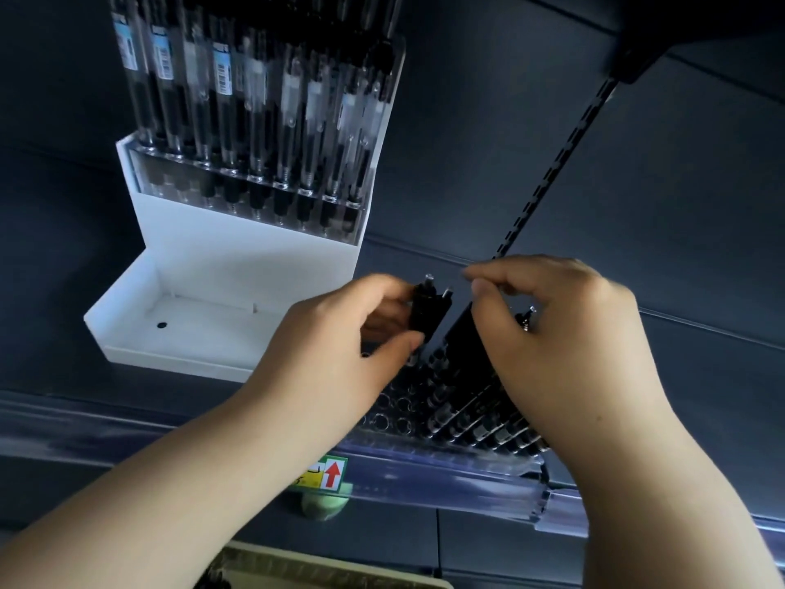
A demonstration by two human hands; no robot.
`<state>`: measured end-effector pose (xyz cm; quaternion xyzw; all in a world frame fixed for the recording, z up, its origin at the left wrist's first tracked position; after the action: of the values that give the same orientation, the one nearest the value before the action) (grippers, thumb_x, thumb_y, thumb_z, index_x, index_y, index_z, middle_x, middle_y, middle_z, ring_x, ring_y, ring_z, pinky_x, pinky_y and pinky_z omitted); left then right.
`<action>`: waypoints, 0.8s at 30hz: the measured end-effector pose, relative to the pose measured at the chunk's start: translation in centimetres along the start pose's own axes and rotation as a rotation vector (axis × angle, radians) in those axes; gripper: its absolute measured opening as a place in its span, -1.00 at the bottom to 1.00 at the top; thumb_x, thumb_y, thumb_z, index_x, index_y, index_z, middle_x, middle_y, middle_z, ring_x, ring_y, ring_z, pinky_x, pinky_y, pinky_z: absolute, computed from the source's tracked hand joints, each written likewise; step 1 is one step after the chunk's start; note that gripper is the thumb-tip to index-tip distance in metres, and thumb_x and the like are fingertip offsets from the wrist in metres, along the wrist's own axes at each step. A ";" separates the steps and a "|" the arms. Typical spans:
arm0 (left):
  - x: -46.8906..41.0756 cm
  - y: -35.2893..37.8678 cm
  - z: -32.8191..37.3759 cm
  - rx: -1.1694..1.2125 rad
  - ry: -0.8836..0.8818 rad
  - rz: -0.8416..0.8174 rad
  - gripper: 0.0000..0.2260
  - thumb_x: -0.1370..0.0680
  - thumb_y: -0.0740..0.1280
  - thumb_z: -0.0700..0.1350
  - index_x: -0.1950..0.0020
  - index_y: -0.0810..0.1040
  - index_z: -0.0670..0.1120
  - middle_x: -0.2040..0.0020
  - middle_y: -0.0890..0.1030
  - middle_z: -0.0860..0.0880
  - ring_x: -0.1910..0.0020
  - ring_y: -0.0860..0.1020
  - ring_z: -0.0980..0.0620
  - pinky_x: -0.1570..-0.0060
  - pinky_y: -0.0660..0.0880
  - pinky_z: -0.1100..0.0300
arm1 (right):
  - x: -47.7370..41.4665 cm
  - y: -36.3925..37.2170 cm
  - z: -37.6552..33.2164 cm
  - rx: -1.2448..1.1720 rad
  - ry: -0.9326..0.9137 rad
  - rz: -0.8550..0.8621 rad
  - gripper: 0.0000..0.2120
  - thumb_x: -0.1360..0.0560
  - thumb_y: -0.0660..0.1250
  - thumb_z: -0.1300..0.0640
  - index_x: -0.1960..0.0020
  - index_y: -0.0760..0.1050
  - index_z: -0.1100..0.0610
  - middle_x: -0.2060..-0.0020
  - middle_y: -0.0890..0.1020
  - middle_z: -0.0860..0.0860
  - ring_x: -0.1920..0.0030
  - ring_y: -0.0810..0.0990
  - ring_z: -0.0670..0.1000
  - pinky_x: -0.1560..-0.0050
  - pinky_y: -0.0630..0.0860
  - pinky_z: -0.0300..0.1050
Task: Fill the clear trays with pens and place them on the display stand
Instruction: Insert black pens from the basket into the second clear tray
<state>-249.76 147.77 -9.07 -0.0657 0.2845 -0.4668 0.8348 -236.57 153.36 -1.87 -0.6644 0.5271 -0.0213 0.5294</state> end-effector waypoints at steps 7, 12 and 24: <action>-0.1 2.4 -0.1 -0.192 0.019 -0.119 -0.83 -0.43 0.45 -0.14 -0.01 0.63 -0.03 0.15 0.67 0.07 0.18 0.60 0.16 0.13 0.47 0.31 | 0.2 -0.3 0.2 -0.025 -0.023 0.039 -0.87 -0.46 0.35 0.17 0.08 0.65 0.00 0.24 0.55 -0.21 0.08 0.58 -0.03 0.00 0.49 -0.03; -0.1 2.8 0.1 -0.330 0.036 -0.128 -0.82 -0.49 0.37 -0.07 -0.07 0.59 -0.07 0.09 0.65 -0.02 0.14 0.59 -0.02 0.11 0.49 0.11 | 0.2 -0.4 0.7 -0.022 -0.030 0.044 -0.87 -0.46 0.34 0.17 0.09 0.65 0.02 0.24 0.55 -0.21 0.15 0.55 -0.08 0.12 0.37 -0.30; 0.2 2.6 -1.4 -0.413 -0.094 -0.183 -0.82 -0.52 0.32 0.02 -0.08 0.53 -0.01 0.07 0.60 0.02 0.08 0.55 0.02 0.06 0.49 0.12 | 0.7 -0.7 -1.2 -0.021 -0.110 0.053 -0.82 -0.45 0.27 0.14 0.08 0.65 0.05 0.22 0.64 -0.10 0.11 0.58 0.01 0.05 0.49 -0.09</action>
<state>-248.47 149.28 -11.29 -0.2823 0.3274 -0.4692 0.7700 -236.45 151.97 -1.18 -0.6558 0.5149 0.0351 0.5509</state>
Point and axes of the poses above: each hand's wrist, its own x-axis away from the middle knuckle, its own y-axis out of the palm, z = x × y, the point moved 6 cm from there along -x, towards the middle knuckle
